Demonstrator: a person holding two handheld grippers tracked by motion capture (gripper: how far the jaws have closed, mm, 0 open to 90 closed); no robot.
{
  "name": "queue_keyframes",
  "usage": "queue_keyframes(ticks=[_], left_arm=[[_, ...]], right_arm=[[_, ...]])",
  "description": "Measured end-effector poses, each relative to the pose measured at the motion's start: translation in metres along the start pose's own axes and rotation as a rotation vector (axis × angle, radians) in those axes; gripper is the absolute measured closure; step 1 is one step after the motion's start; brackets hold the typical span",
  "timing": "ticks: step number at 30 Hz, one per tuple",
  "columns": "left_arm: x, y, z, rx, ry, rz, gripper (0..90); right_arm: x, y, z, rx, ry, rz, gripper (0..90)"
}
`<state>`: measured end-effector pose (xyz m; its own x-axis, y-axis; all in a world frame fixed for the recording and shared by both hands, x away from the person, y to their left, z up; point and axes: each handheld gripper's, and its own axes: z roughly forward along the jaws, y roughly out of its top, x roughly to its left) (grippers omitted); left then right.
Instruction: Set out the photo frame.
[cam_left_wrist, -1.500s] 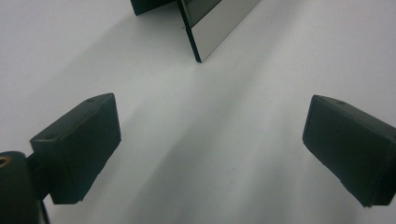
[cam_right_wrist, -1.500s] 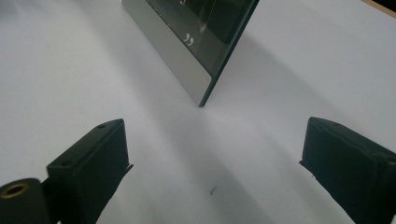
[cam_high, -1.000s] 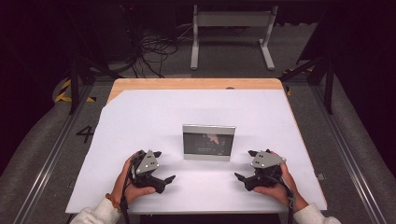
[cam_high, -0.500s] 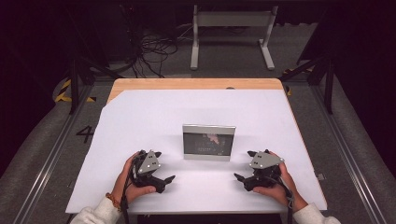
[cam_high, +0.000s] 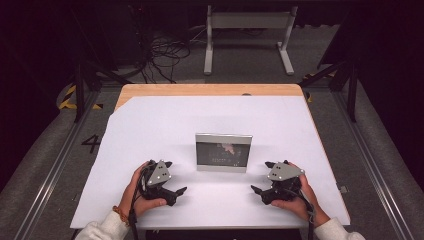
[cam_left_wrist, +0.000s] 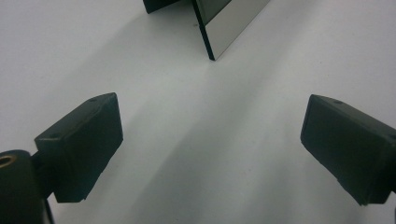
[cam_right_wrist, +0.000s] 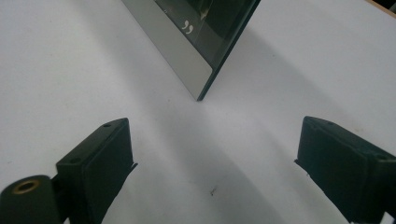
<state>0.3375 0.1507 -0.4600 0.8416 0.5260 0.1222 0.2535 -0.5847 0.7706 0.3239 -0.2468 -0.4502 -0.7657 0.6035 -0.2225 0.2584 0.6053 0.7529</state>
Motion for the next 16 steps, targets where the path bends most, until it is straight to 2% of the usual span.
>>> queue_keyframes(ticks=[10,16], left_arm=[[0.0002,0.0000,0.0013,0.010,0.003,0.007,6.4],[-0.0009,0.0018,0.0016,0.010,0.005,0.015,6.6]], right_arm=[[0.0005,-0.0001,0.0004,0.001,0.000,-0.002,10.4],[0.0015,0.0002,0.0001,0.005,-0.017,-0.006,9.8]])
